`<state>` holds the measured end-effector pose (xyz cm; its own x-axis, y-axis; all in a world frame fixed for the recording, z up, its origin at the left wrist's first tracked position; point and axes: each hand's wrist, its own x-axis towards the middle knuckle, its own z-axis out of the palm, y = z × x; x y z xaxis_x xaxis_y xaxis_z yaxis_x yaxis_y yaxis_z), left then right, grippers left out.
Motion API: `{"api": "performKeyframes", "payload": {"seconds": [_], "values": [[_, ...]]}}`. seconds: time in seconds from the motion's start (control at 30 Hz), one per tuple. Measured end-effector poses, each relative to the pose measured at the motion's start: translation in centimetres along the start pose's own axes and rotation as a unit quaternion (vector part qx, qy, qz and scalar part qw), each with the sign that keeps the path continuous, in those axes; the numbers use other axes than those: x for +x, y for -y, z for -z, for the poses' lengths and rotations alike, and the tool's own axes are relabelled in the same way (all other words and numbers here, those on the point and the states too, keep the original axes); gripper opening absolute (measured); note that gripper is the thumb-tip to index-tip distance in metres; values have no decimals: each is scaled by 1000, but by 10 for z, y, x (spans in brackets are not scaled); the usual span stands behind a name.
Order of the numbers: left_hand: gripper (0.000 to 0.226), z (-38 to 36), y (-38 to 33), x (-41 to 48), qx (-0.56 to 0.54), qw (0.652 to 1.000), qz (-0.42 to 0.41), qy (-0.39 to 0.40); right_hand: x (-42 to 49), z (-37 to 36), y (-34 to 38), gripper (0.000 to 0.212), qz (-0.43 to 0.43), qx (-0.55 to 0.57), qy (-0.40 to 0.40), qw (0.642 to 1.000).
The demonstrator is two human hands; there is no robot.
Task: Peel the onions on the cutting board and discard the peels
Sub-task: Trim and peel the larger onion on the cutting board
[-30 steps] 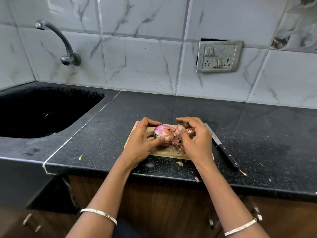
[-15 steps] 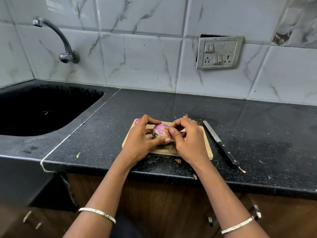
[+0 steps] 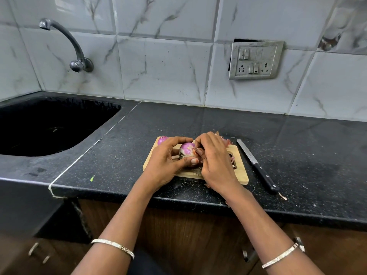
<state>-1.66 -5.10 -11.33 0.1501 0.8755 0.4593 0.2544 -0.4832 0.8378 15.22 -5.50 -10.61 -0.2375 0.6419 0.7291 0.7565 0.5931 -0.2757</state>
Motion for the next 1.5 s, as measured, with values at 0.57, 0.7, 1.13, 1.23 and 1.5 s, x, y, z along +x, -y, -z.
{"api": "performKeyframes", "payload": {"seconds": [0.57, 0.7, 1.13, 1.23, 1.5], "values": [[50, -3, 2, 2, -30, 999, 6, 24, -2, 3, -4, 10, -114, 139, 28, 983], [49, -4, 0, 0, -26, 1000, 5, 16, -2, 1, 2, 9, -36, 46, -23, 998], [50, -4, -4, -1, -17, 1000, 13, -13, -5, 6, 5, 29, -90, 24, -118, 989], [59, -3, -2, -2, -28, 999, 25, -15, -5, 7, 8, 34, -104, 25, -93, 990], [53, -1, 7, 0, -50, 998, 34, -31, -4, 12, 6, 17, -111, 122, -35, 986]]}}
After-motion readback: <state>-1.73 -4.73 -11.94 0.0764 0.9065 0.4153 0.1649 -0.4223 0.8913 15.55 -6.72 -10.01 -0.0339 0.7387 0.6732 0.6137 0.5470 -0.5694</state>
